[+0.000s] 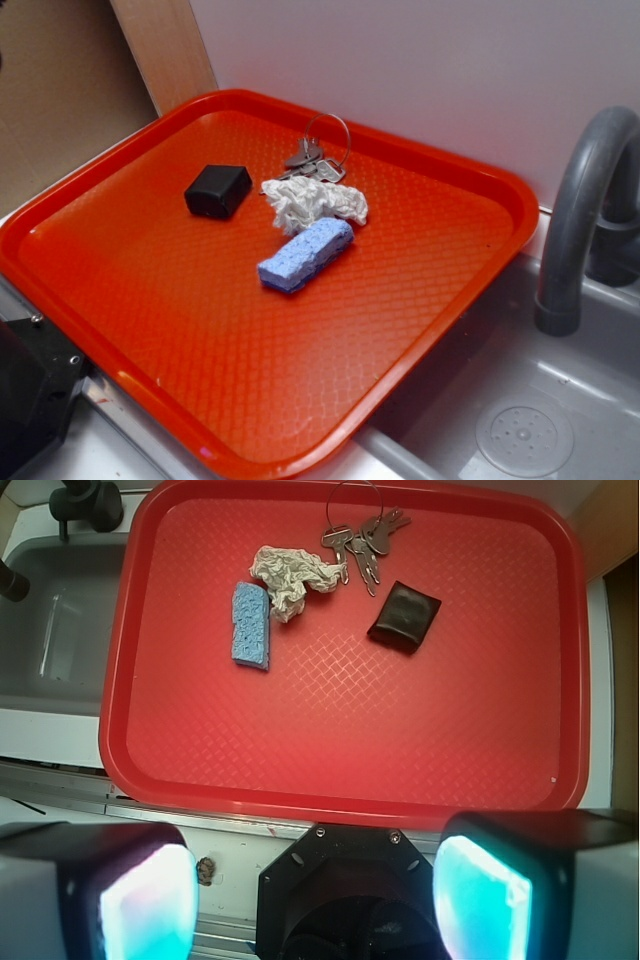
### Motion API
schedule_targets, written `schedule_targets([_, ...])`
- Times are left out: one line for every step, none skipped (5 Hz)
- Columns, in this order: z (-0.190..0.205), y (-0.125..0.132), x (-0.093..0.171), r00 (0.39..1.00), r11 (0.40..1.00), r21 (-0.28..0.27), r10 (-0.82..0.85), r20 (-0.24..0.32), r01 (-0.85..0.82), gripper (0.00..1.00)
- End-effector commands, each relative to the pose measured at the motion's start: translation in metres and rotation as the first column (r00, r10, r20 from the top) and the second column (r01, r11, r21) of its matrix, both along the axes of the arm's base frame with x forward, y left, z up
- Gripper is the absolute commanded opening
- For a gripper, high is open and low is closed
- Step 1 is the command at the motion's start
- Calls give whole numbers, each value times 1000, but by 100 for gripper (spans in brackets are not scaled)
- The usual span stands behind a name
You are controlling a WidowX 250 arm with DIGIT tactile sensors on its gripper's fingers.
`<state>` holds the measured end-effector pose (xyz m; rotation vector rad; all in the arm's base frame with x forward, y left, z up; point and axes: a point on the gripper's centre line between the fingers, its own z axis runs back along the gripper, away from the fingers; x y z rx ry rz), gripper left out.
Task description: Grab the silver keys.
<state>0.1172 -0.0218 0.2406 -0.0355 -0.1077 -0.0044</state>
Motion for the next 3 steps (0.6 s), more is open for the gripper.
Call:
schedule_targets([0,0,0,1000,1000,0,0,0,0,100])
schedule_targets([-20,20,50,995,999,26,34,92,-36,100])
schedule_targets([-38,29,100,991,995,74,57,122,-66,100])
